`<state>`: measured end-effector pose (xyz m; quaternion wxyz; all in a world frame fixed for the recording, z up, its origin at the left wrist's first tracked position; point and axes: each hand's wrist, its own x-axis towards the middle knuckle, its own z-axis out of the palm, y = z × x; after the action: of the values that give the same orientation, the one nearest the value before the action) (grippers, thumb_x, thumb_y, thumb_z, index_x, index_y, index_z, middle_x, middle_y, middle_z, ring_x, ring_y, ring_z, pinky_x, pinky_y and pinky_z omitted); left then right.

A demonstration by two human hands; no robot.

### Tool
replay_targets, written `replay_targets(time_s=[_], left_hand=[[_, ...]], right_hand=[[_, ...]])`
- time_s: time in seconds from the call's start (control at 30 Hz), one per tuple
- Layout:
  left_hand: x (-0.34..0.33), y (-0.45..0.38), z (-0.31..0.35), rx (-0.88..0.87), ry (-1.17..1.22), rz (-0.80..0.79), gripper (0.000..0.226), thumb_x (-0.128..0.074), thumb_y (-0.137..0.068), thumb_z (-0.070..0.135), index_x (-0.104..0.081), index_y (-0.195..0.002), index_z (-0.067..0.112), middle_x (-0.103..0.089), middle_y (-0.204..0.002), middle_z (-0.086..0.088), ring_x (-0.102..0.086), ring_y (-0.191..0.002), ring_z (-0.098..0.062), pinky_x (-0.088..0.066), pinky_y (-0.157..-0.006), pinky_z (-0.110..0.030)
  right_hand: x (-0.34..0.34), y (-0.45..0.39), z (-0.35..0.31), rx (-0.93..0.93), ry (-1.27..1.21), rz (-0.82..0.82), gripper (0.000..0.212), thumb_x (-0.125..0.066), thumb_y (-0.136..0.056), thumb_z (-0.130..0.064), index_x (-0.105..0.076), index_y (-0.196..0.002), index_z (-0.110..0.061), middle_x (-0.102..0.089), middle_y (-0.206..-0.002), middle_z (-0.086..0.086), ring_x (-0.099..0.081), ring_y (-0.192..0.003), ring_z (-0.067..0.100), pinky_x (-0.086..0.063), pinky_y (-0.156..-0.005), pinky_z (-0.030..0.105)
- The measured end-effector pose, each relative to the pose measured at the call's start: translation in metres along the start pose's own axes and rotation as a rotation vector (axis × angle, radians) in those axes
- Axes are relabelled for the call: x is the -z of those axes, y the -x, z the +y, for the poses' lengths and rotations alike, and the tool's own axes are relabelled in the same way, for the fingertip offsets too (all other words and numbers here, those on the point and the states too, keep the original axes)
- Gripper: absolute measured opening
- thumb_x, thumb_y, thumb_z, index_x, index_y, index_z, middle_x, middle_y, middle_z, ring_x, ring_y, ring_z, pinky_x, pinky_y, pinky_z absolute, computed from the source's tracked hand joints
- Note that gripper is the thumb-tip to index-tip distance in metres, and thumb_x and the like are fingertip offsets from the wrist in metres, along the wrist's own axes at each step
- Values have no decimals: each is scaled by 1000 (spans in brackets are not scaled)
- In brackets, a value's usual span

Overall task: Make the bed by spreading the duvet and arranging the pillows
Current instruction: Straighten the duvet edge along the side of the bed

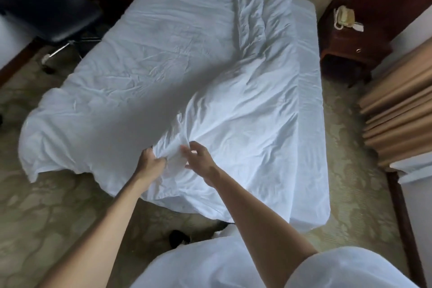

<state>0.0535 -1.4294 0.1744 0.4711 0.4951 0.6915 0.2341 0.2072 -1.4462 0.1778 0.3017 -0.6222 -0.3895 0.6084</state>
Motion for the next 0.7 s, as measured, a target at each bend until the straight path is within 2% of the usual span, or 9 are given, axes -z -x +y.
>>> replay_targets(time_s=[0.07,0.13,0.2,0.23,0.3,0.37,0.5,0.6,0.7], left_hand=[[6,-9,-14,53,-63,13,20,-58,-81,6,-54,-96,18,-56,-85,-2,-57,-78,-25,-44,-59,-28],[11,-19,-32,85,-300,-44,27,-62,-85,22,-56,-110,13,-59,-105,-9,-58,-98,-31,-49,-76,-37],[11,-26,-37,131,-460,-151,50,-62,-90,30,-49,-131,6,-53,-130,-13,-54,-118,-33,-46,-92,-36],[9,-26,-34,128,-480,-213,42,-61,-91,30,-53,-124,5,-55,-125,-11,-56,-112,-30,-45,-87,-33],[1,-24,-24,129,-491,-303,10,-54,-93,23,-55,-91,13,-55,-91,-2,-55,-80,-19,-41,-66,-28],[-4,-24,-19,149,-488,-366,18,-48,-92,17,-47,-75,17,-44,-70,2,-43,-61,-12,-32,-53,-25],[5,-37,-16,129,-486,-325,12,-47,-92,17,-52,-83,12,-50,-77,-3,-47,-67,-16,-33,-57,-26],[20,-41,-23,168,-470,-285,20,-47,-92,17,-62,-92,5,-62,-81,-10,-58,-70,-21,-42,-62,-28],[39,-47,-31,172,-477,-270,13,-47,-87,17,-57,-81,10,-63,-77,-12,-61,-66,-23,-45,-60,-33]], right_hand=[[5,-4,9,-98,56,-61,8,-53,-98,-19,-61,-101,-17,-62,-86,0,-60,-83,17,-56,-82,39],[15,-6,20,-212,173,-151,22,-46,-99,-4,-63,-109,-14,-68,-98,7,-66,-90,23,-55,-77,33],[29,-7,28,-328,250,-203,24,-42,-101,-6,-63,-113,-8,-66,-98,9,-66,-84,23,-51,-68,26],[36,-9,32,-376,263,-206,24,-41,-102,-9,-63,-111,-8,-66,-94,9,-65,-76,20,-49,-65,24],[48,-17,37,-408,338,-171,20,-41,-101,-9,-61,-105,-10,-65,-86,8,-62,-65,15,-48,-57,22],[55,-29,42,-385,478,-134,14,-46,-99,-9,-60,-100,-12,-65,-85,7,-60,-61,14,-49,-55,23],[55,-65,32,-261,720,-130,10,-52,-94,-9,-62,-91,-9,-67,-86,10,-63,-68,23,-54,-67,30],[44,-83,27,-212,825,-118,23,-51,-86,-13,-69,-85,1,-74,-82,15,-72,-76,30,-60,-69,39],[27,-94,18,-170,916,-110,27,-55,-83,-27,-69,-86,-4,-73,-92,15,-70,-90,28,-58,-79,34]])
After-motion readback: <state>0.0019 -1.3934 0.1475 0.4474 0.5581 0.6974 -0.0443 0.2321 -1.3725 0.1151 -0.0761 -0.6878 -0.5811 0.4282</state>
